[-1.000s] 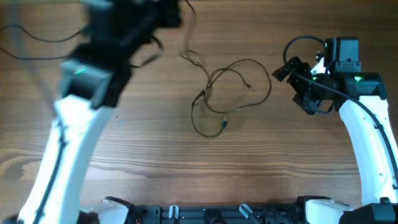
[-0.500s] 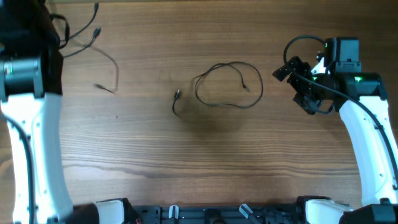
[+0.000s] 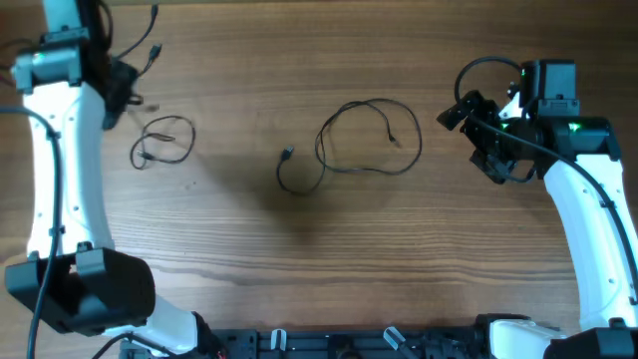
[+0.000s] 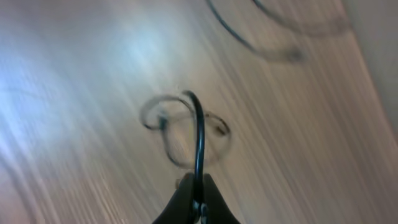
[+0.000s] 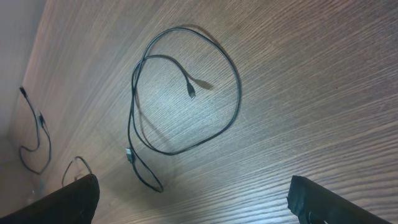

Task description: Untangle cables

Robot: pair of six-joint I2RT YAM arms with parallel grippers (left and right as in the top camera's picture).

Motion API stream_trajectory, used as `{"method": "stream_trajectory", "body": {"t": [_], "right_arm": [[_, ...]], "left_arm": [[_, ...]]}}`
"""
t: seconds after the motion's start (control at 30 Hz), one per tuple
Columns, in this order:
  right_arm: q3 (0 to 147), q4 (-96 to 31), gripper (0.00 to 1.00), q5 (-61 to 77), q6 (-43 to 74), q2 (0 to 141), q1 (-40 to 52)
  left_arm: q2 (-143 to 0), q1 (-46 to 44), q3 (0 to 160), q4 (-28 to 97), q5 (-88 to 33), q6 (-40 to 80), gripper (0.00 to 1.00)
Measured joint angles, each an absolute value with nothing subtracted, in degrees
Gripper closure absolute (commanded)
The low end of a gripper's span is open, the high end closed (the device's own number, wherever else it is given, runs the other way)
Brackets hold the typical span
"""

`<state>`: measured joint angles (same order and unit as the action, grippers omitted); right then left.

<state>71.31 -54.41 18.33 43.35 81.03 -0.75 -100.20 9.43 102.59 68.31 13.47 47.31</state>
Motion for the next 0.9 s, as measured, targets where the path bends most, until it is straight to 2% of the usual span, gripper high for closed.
{"method": "stream_trajectory", "body": {"t": [0.03, 0.07, 0.1, 0.13, 0.3, 0.53, 0.6, 0.67, 0.9], "right_arm": [[71.3, -54.4, 0.00, 18.3, 43.4, 81.0, -0.8], [71.3, -54.4, 0.00, 18.3, 43.4, 81.0, -0.8], [71.3, -54.4, 0.00, 18.3, 43.4, 81.0, -0.8], [71.3, -54.4, 0.00, 18.3, 43.4, 81.0, -0.8], [71.3, -54.4, 0.00, 18.3, 43.4, 81.0, -0.8], [71.3, -53.5, 0.00, 18.3, 43.4, 81.0, -0.8], [71.3, -53.4, 0.00, 18.3, 43.4, 81.0, -0.8], [71.3, -53.3, 0.00, 18.3, 43.4, 81.0, -0.8], [71.3, -53.2, 0.00, 18.3, 43.4, 81.0, -0.8]], "left_arm": [[-100.2, 6.7, 102.6, 68.2, 9.3, 44.8, 0.86], [-100.2, 4.6, 102.6, 68.4, 7.8, 43.5, 0.40], [-100.2, 2.4, 102.6, 69.1, 7.4, 42.7, 0.23], [-100.2, 0.1, 102.6, 70.4, 7.4, 41.6, 0.03], [-100.2, -2.2, 102.5, 72.0, 13.9, 40.1, 0.00], [-100.9, 14.0, 89.0, 65.9, 14.4, 47.5, 0.00], [-101.2, 20.4, 81.7, 58.0, 10.7, 48.8, 0.03], [-101.1, 22.8, 77.6, 52.3, 9.1, 48.7, 0.07], [-101.3, 24.0, 62.4, 34.2, -3.5, 36.3, 0.06]]}}
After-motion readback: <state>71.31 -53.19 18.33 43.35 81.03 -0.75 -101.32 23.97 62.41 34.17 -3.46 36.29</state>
